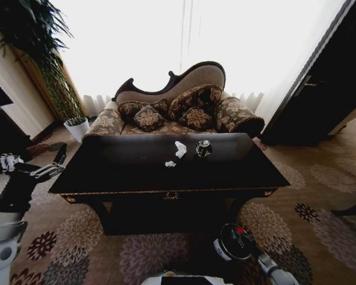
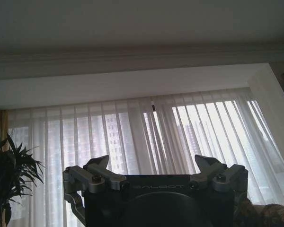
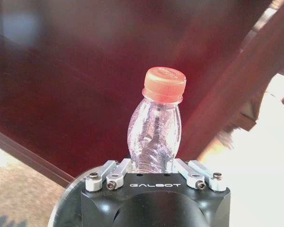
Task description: Move to the front of the table and place the trash on the table into the trash bin.
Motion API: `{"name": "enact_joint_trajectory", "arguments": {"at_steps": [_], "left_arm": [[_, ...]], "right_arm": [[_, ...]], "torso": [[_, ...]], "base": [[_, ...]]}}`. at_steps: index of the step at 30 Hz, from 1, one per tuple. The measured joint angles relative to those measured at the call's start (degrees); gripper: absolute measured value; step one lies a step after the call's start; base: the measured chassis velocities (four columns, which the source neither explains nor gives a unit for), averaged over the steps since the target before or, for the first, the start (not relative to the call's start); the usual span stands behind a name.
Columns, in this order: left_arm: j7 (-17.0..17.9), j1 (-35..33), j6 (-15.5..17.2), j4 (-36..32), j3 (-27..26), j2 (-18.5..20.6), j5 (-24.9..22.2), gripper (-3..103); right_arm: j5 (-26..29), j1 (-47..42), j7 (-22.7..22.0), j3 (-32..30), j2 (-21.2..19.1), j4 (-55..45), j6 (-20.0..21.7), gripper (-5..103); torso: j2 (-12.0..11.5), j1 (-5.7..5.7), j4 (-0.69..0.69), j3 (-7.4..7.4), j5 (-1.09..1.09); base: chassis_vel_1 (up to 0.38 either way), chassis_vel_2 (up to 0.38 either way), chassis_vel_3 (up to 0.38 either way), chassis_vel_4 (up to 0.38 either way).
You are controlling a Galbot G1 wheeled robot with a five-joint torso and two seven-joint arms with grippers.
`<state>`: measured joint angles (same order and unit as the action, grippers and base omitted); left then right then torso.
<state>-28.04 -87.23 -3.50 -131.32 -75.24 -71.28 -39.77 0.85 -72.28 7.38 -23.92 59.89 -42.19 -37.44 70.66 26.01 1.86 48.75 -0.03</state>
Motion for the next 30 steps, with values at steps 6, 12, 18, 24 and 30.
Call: {"name": "enact_joint_trajectory", "arguments": {"at_steps": [6,12,18,24,30], "left_arm": [[-0.01,0.47,-0.01,0.41,1.19,-0.72,0.95,100],[-0.03,0.24,-0.08,0.49,0.61,-0.88,1.00,100],[-0.04,-0.25,-0.34,0.49,-0.79,-0.74,0.03,100],[-0.04,-0.39,-0.54,0.31,-1.18,-0.68,-0.28,100],[-0.14,-0.15,-0.76,0.65,-0.75,-1.03,-0.15,100]], "right_arm": [[7.15,0.75,-3.35,3.61,1.78,1.64,2.42,23],[8.33,2.34,-3.46,5.16,3.89,5.52,3.20,23],[11.88,3.60,-3.78,7.48,6.63,7.06,3.60,23],[12.43,3.51,-3.90,8.19,7.72,6.01,3.64,20],[12.75,2.84,-3.67,7.93,7.20,4.98,3.65,45]], "torso": [[0.00,0.00,0.00,0.00,0.02],[0.00,0.00,0.00,0.00,0.01],[0.00,0.00,0.00,0.00,0.01],[0.00,0.00,0.00,0.00,0.03],[0.00,0.00,0.01,0.00,0.03]], "base": [[0.000,0.000,0.000,0.000],[0.000,0.000,0.000,0.000],[0.000,0.000,0.000,0.000],[0.000,0.000,0.000,0.000],[0.000,0.000,0.000,0.000]]}}
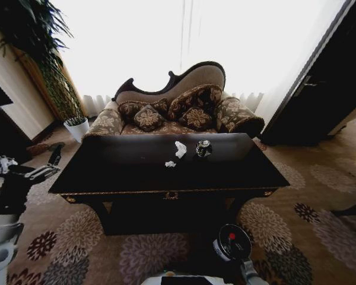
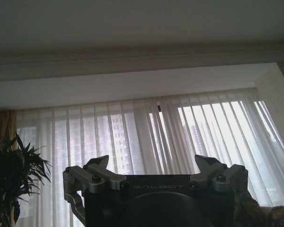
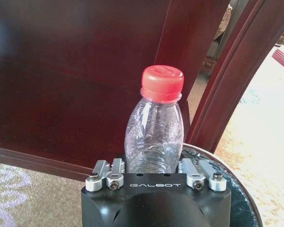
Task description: Move to the front of the table and place the trash on the table into the trash bin.
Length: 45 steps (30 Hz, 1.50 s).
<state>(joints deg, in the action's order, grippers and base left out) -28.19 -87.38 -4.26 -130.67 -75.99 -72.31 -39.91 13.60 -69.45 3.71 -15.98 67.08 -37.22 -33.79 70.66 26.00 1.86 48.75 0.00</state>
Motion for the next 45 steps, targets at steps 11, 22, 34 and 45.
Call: {"name": "enact_joint_trajectory", "arguments": {"at_steps": [11,22,34,45], "left_arm": [[-0.19,0.05,-0.09,0.11,0.41,-0.39,0.41,100],[-0.28,-0.14,-0.10,-0.20,0.26,-0.76,0.47,100],[0.61,0.57,0.14,0.37,1.26,-2.52,2.18,100],[0.69,0.91,0.18,1.17,1.83,-2.93,2.85,100]], "right_arm": [[0.50,-0.39,-0.04,0.07,-0.10,-2.08,-0.10,83],[1.09,-3.08,-0.62,-1.39,-1.04,-7.72,0.06,100],[2.13,-16.09,-1.93,-10.07,-0.30,-29.26,6.80,100],[8.56,-28.20,-0.41,-20.64,1.97,-51.14,15.24,100]], "torso": [[0.00,0.00,-0.01,0.00,-0.01],[0.00,0.00,-0.01,0.00,-0.02],[0.00,0.00,0.01,0.00,-0.02],[0.00,0.00,0.01,0.00,-0.02]], "base": [[0.000,0.000,0.000,0.000],[0.000,0.000,0.000,0.000],[0.000,0.000,0.000,0.000],[0.000,0.000,0.000,0.000]]}}
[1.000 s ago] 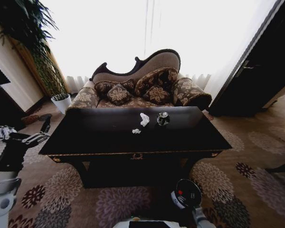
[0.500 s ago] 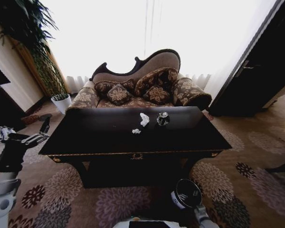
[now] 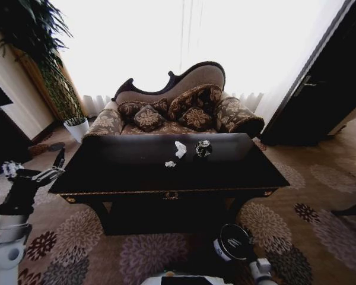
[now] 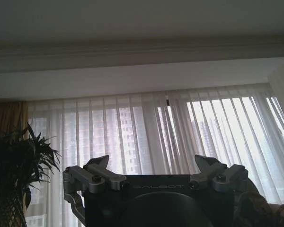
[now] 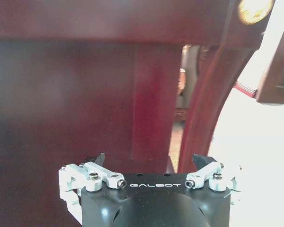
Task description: Move to the front of the table and place the trash on the table into the trash bin.
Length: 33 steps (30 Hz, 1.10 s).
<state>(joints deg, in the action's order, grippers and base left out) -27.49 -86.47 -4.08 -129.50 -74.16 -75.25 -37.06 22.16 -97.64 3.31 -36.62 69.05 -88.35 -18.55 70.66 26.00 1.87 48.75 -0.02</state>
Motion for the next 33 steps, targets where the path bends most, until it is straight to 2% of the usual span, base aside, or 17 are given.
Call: {"name": "enact_joint_trajectory", "arguments": {"at_steps": [6,12,16,23,28,30,32,33], "left_arm": [[0.05,0.11,0.08,0.45,0.01,0.47,-0.06,100],[0.07,0.31,0.12,1.03,0.10,0.74,0.00,100],[0.08,0.44,0.17,1.16,0.35,0.60,0.29,100],[0.09,0.74,0.22,1.50,0.86,0.25,1.13,100],[0.10,0.76,0.25,1.49,1.32,-0.28,1.79,100],[0.10,0.68,0.25,1.32,1.35,-0.33,1.87,100],[0.20,0.48,0.27,1.04,1.19,-0.19,1.83,100],[0.20,0.48,0.27,1.04,1.19,-0.19,1.83,100]], "right_arm": [[1.87,-2.57,-0.07,-5.38,2.01,-8.54,2.42,100],[6.47,-3.92,-2.27,-12.01,1.94,-17.88,3.03,100],[7.52,-4.49,-1.88,-15.30,1.57,-21.03,3.36,100],[12.02,-5.72,-2.99,-18.30,1.54,-27.29,3.73,100],[15.83,-5.08,-5.22,-20.32,-0.20,-31.51,4.74,100],[18.04,-4.36,-6.37,-20.78,-2.11,-33.55,5.25,100],[19.74,-2.71,-8.45,-20.54,-5.68,-35.58,5.40,100],[19.74,-2.71,-8.45,-20.54,-5.68,-35.58,5.40,100]], "torso": [[0.00,0.00,-0.01,0.00,0.00],[0.00,0.00,-0.01,0.00,0.01],[0.00,0.01,-0.02,0.00,0.00],[0.00,0.00,-0.01,0.00,0.01],[0.00,0.00,-0.01,0.00,0.01],[0.00,0.01,0.00,0.01,0.02],[0.00,0.00,0.00,0.01,0.01],[0.00,0.00,0.00,0.01,0.01]], "base": [[0.000,0.000,0.000,0.000],[0.000,0.000,0.000,0.000],[0.000,0.000,0.000,0.000],[0.000,0.000,0.000,0.000],[0.000,0.000,0.000,0.000],[0.000,0.000,0.000,0.000],[0.000,0.000,0.000,0.000],[0.000,0.000,0.000,0.000]]}}
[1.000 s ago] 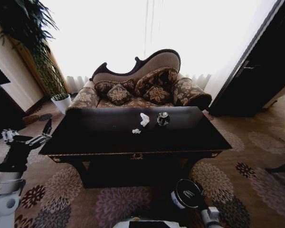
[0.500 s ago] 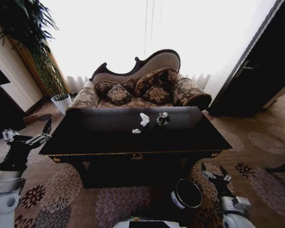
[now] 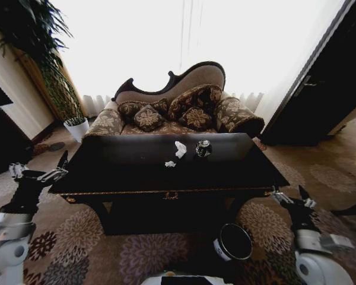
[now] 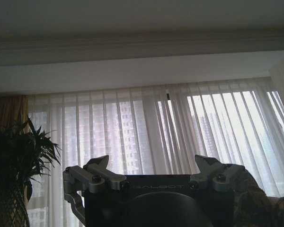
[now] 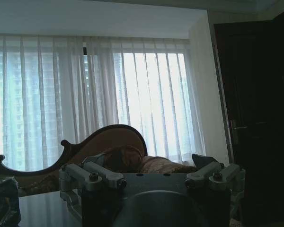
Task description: Move to the front of the table and place the trash on the table into the trash bin.
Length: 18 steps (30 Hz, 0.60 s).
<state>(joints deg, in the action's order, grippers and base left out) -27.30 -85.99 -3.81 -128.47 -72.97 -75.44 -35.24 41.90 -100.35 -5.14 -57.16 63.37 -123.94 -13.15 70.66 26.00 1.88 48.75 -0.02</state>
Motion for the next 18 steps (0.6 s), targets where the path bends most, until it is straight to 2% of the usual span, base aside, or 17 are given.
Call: {"name": "enact_joint_trajectory", "arguments": {"at_steps": [3,4,5,6,8,10,11,16,18], "left_arm": [[0.33,-0.34,0.01,-0.30,-0.59,0.42,-0.23,100],[0.35,-0.40,0.02,-0.35,-0.70,0.44,-0.27,100],[0.37,-0.65,0.02,-0.57,-1.11,0.49,-0.45,100],[0.37,-0.65,0.02,-0.57,-1.11,0.49,-0.45,100],[0.37,-0.88,0.01,-0.87,-1.60,0.53,-0.86,100],[0.37,-1.16,-0.02,-1.15,-2.22,0.64,-1.28,100],[0.37,-1.16,-0.02,-1.15,-2.22,0.64,-1.28,100],[0.34,-1.76,-0.18,-1.26,-2.98,0.54,-1.39,100],[0.31,-1.85,-0.24,-1.26,-3.03,0.39,-1.36,100]], "right_arm": [[1.99,4.30,-4.52,3.27,-5.85,-2.25,0.00,100],[2.26,5.06,-5.23,3.93,-6.49,-2.52,0.00,100],[3.18,8.19,-7.79,6.92,-8.71,-3.53,0.15,100],[3.18,8.19,-7.79,6.92,-8.71,-3.53,0.15,100],[3.46,12.59,-10.20,12.05,-10.71,-4.30,0.30,100],[2.66,17.06,-11.16,18.72,-12.06,-4.42,0.31,100],[2.66,17.06,-11.16,18.72,-12.06,-4.42,0.31,100],[2.26,25.09,-12.09,31.86,-15.09,-4.65,0.56,100],[2.25,26.71,-12.21,34.02,-16.00,-4.43,0.72,100]], "torso": [[0.00,0.00,-0.02,0.00,0.00],[0.00,0.00,-0.02,0.00,-0.01],[0.00,0.00,-0.02,0.00,0.00],[0.00,0.00,-0.02,0.00,0.00],[-0.01,0.01,-0.02,0.01,-0.01],[0.00,0.01,-0.02,0.00,0.01],[0.00,0.01,-0.02,0.00,0.01],[0.00,0.00,-0.01,0.00,0.00],[-0.01,0.00,-0.02,0.01,0.00]], "base": [[0.000,0.000,0.000,0.000],[0.000,0.000,0.000,0.000],[0.000,0.000,0.000,0.000],[0.000,0.000,0.000,0.000],[0.000,0.000,0.000,0.000],[0.000,0.000,0.000,0.000],[0.000,0.000,0.000,0.000],[0.000,0.000,0.000,0.000],[0.000,0.000,0.000,0.000]]}}
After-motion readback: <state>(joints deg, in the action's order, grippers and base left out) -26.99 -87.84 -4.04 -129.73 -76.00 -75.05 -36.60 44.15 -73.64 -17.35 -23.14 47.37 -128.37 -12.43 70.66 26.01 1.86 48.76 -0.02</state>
